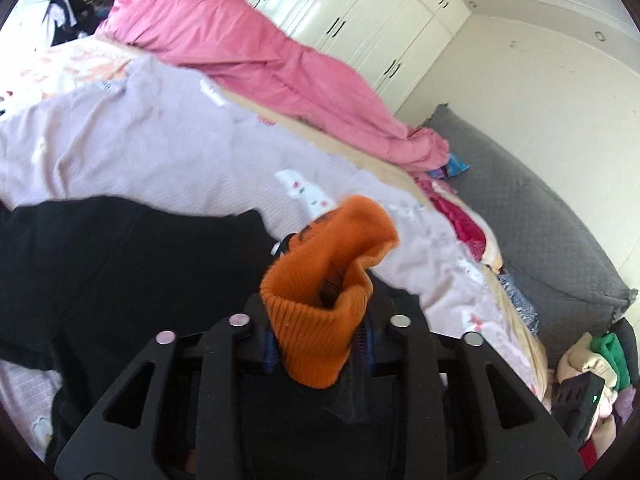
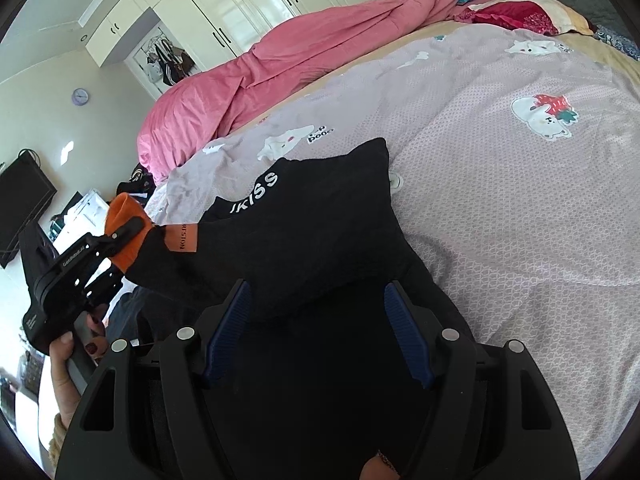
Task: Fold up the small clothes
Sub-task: 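Open the right tool while the left tool grasps the other orange cuff, then fold the held sleeve across the shirt body with the left tool, release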
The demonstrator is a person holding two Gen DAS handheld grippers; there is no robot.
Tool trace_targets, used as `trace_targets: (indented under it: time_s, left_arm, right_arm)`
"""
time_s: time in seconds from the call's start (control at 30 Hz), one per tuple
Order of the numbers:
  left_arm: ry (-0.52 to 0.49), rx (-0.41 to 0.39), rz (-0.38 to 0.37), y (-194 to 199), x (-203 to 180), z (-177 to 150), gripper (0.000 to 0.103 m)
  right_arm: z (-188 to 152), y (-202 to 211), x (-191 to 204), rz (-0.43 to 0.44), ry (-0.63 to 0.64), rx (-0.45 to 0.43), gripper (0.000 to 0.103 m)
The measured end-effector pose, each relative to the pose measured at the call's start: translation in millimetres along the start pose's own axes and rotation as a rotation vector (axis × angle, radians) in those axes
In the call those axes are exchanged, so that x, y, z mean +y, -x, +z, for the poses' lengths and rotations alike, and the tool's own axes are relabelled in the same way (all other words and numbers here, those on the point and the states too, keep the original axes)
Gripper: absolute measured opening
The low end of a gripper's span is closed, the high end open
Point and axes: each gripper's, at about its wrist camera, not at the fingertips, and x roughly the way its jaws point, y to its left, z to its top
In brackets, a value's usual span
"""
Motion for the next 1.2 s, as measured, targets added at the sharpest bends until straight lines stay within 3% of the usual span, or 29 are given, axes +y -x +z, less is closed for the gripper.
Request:
trace_targets:
  time_s: [0.07, 0.13, 0.23, 0.4, 0.7, 0.77, 0.83, 0.87, 1.03, 1.13, 1.2]
  left_arm:
    - [0.019, 0.003, 0.011, 1, 10, 0, 0.03]
    - [0.072, 0.006, 0.013, 6, 26, -1, 0.045]
    - [0.118, 0.008, 0.023, 15, 45, -2, 0.048]
    - [0.179, 0.037, 0.048, 21, 69, -2, 0.061]
    - [0.228, 0.162, 0.113, 3, 84, -13, 0.064]
    - [0.204, 0.171, 0.146, -2, 81, -15, 0.056]
    - [0.186, 0.185, 0.168, -6, 80, -17, 0.012]
    - [0.178, 0.188, 0.168, -8, 79, -16, 0.004]
    - [0.06, 0.122, 0.133, 6, 50, -1, 0.004]
    - [0.02, 0.101, 0.16, 10, 46, 2, 0.004]
    - [0.027, 0.129, 0.189, 5, 55, -2, 0.005]
  right_arm:
    - [0, -4, 1, -0.006, 0.002, 0.007, 0.068]
    - [-1, -5, 2, -0.023, 0.018, 0.004, 0.068]
    - [-1, -6, 3, -0.029, 0.02, 0.007, 0.068]
    - [1, -7, 4, -0.033, 0.024, 0.002, 0.068]
    - [5, -13, 10, -0.047, 0.042, 0.015, 0.068]
    - [6, -13, 13, -0.042, 0.05, 0.017, 0.068]
    - [7, -13, 16, -0.039, 0.058, 0.018, 0.068]
    - [7, -14, 17, -0.037, 0.062, 0.018, 0.068]
    - [9, -16, 16, -0.039, 0.066, 0.024, 0.068]
    - [12, -17, 15, -0.054, 0.074, 0.024, 0.068]
    - [14, -20, 14, -0.058, 0.068, 0.035, 0.068]
